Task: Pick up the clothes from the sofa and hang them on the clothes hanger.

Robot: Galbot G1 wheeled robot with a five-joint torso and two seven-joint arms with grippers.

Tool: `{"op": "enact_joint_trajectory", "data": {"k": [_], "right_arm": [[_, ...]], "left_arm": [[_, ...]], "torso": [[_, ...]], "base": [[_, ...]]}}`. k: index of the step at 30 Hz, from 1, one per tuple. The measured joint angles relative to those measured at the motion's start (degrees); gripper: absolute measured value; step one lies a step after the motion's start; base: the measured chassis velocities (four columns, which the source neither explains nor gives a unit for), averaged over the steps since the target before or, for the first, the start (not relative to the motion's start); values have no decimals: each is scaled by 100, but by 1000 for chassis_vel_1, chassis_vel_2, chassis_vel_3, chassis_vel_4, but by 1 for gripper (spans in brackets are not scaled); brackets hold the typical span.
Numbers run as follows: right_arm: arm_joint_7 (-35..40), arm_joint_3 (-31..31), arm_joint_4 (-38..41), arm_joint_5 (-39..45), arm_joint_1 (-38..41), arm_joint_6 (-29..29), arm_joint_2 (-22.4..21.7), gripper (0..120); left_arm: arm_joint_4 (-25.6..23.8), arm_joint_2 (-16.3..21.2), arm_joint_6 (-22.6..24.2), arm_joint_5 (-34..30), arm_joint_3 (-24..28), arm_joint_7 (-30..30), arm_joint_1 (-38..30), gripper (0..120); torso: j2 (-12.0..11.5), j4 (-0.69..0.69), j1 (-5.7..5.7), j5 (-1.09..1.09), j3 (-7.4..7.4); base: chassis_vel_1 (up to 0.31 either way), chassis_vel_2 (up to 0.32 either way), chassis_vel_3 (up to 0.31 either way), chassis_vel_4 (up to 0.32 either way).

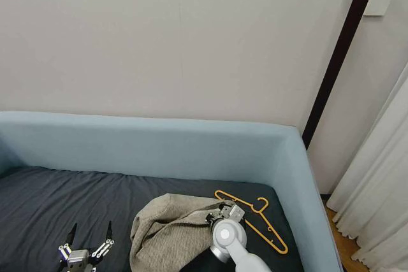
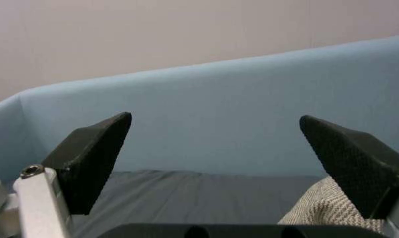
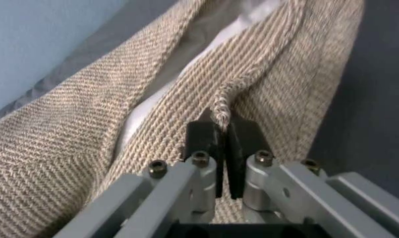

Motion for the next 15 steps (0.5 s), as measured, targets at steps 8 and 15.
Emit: {"op": "enact_joint_trajectory", "data": {"k": [8, 15], "right_arm": [[-662, -382, 723, -903, -132, -246, -1063, 0], [-1911, -339, 1428, -1563, 442, -11, -1921, 0]], "left_arm": [[-10, 14, -3, -13, 8, -9, 0, 100], [96, 8, 17, -127, 226, 1, -24, 100]], "torso": [[0, -1, 0, 2, 0], [0, 1, 0, 0, 0]], "base": [[0, 0, 0, 0], [0, 0, 0, 0]]}}
